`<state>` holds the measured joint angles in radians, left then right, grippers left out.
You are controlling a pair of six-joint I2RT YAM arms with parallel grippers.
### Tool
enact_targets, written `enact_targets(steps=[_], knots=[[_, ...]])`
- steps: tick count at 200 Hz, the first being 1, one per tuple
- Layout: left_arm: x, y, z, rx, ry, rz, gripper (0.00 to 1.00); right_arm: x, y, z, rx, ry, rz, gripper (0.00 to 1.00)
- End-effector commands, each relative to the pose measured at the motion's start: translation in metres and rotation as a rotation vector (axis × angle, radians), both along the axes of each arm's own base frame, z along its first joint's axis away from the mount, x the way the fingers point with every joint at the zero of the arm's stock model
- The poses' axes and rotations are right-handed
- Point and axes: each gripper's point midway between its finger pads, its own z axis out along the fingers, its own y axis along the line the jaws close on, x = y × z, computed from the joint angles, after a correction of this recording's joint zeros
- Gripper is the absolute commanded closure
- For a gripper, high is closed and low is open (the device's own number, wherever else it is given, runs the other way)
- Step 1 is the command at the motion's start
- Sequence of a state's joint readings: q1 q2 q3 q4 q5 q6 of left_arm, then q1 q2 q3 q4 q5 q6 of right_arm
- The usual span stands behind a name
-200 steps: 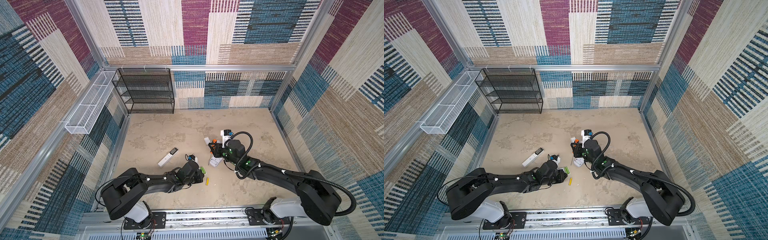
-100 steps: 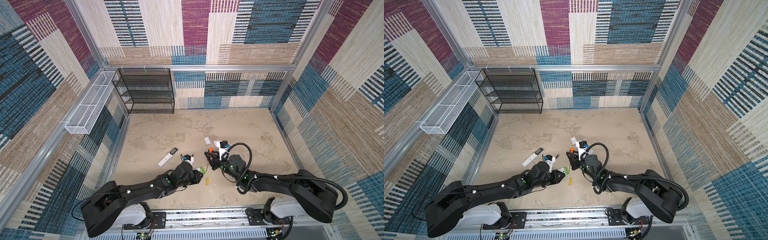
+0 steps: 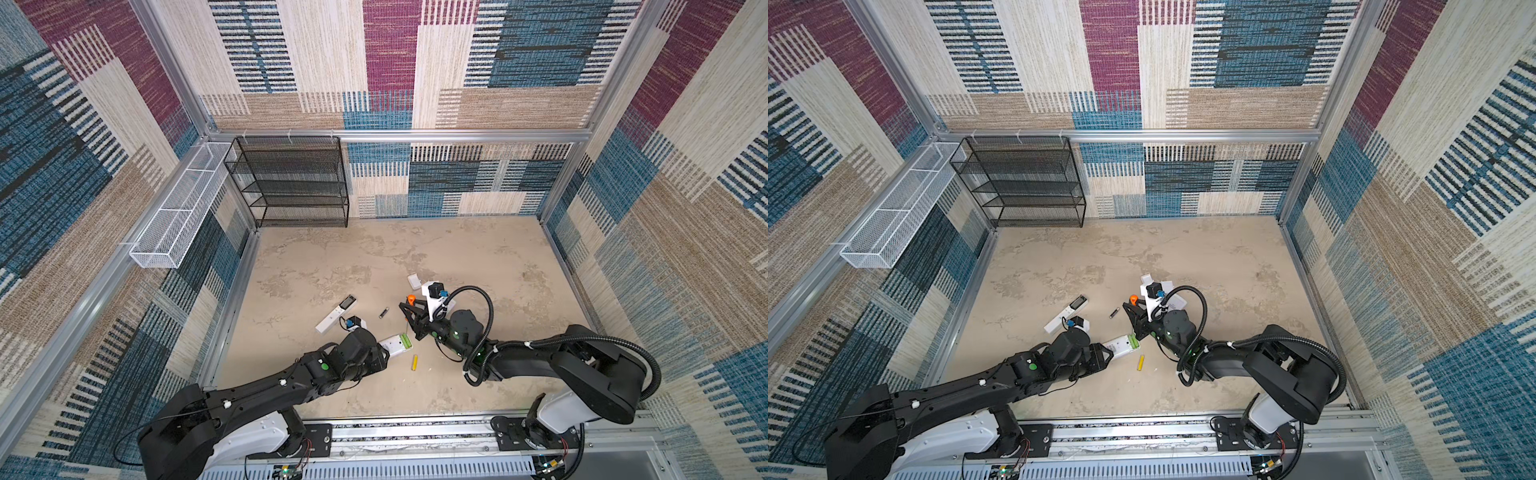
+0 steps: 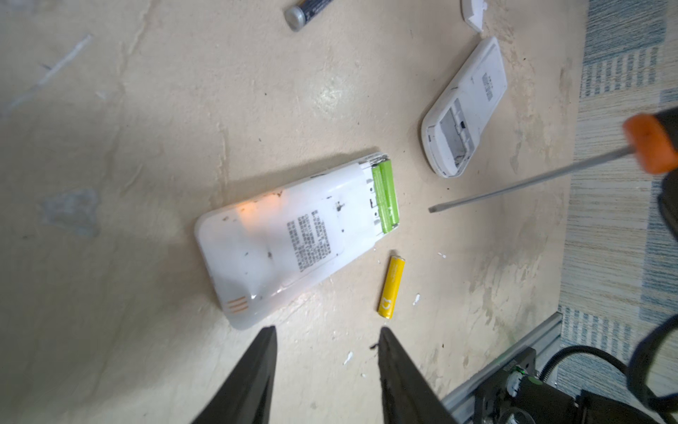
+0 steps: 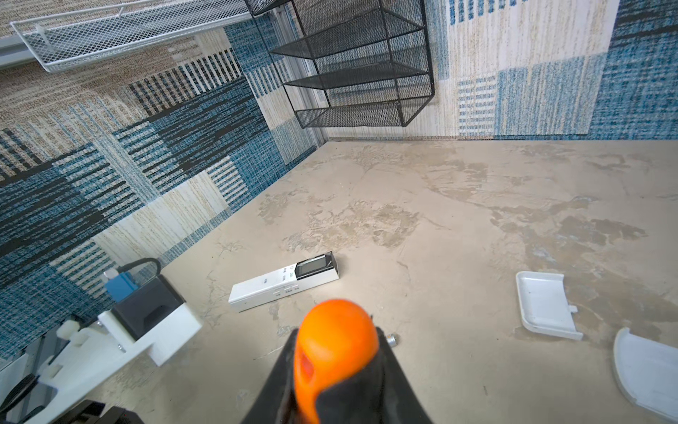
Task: Unload the batteries from the remote control
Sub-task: 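Move the screwdriver toward the green-battery remote while the left gripper opens above it, then insert the screwdriver tip beside the green batteries with the right gripper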
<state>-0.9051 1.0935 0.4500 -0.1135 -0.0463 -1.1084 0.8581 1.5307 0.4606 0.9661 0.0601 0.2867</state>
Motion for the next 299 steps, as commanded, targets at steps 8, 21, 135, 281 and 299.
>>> enact_targets(steps=[8,21,135,281,299], knots=[[0.001,0.006,-0.004,0.031,0.035,0.031,0.5,0.007,0.005,0.012,0.018,-0.059,-0.011,1.0],[0.002,0.006,-0.003,0.033,0.04,0.032,0.5,0.009,0.005,0.009,0.008,-0.056,-0.018,1.0],[-0.001,0.02,-0.015,0.081,0.091,0.046,0.48,0.014,0.008,-0.023,-0.041,-0.014,-0.033,1.0],[-0.007,0.019,-0.045,0.071,0.148,0.059,0.57,0.025,-0.009,-0.033,0.116,0.141,-0.115,1.0],[-0.008,0.021,-0.044,0.071,0.145,0.063,0.57,0.025,-0.01,-0.035,0.117,0.151,-0.121,1.0]])
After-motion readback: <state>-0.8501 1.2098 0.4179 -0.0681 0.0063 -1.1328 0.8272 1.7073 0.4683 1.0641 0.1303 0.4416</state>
